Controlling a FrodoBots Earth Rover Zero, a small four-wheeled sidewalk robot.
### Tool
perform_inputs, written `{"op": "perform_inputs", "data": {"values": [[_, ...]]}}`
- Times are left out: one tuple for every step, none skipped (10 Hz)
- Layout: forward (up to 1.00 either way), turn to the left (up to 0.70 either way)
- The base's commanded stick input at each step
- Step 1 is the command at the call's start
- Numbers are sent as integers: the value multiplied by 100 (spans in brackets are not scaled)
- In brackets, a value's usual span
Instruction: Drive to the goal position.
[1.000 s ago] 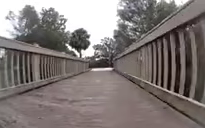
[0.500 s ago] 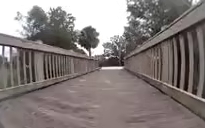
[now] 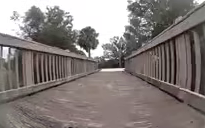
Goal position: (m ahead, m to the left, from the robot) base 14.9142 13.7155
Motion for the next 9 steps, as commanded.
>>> {"op": "perform_inputs", "data": {"values": [[70, 0], [70, 0], [70, 0], [70, 0], [70, -35], [70, -16], [70, -3], [70, 0], [70, 0]]}}
